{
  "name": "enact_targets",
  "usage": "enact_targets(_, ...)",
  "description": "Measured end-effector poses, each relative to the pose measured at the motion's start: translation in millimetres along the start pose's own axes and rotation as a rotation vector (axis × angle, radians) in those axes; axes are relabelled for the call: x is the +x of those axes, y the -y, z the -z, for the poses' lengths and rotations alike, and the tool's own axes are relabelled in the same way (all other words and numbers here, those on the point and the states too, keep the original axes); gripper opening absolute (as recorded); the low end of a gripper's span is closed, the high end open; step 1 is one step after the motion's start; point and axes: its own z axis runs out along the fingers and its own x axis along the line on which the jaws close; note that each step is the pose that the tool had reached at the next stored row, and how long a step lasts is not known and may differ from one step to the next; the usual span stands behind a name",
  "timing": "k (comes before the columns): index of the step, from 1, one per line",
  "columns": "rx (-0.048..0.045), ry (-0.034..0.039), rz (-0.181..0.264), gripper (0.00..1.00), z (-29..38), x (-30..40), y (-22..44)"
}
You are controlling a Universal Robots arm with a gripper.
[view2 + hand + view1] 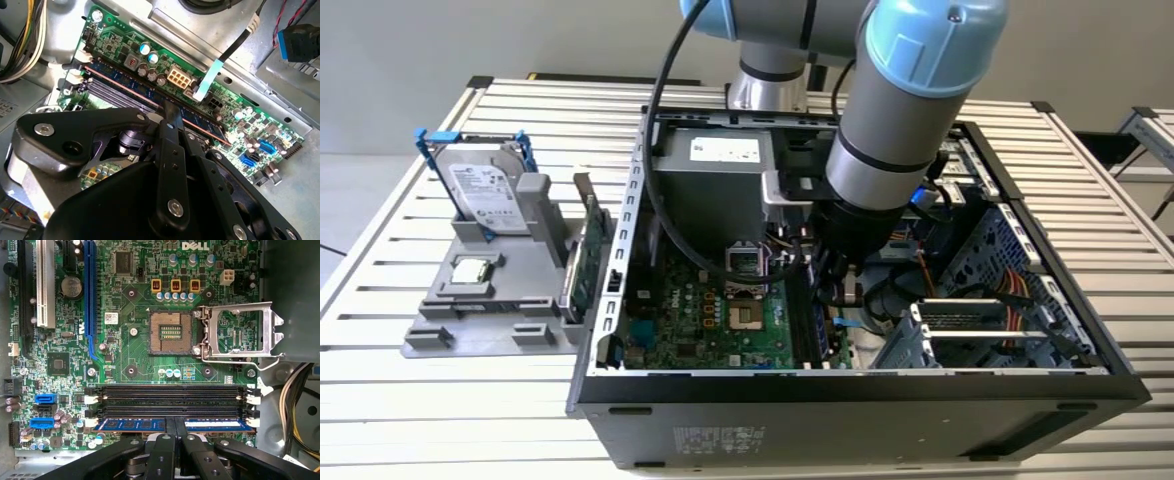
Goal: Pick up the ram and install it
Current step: 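Press down the ram until it locks into place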
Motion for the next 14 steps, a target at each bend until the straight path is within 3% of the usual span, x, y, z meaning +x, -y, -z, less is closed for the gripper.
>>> enact_targets(14,-0.0002,-0.0009,0.0,0.0,-5.4,0.0,0.2)
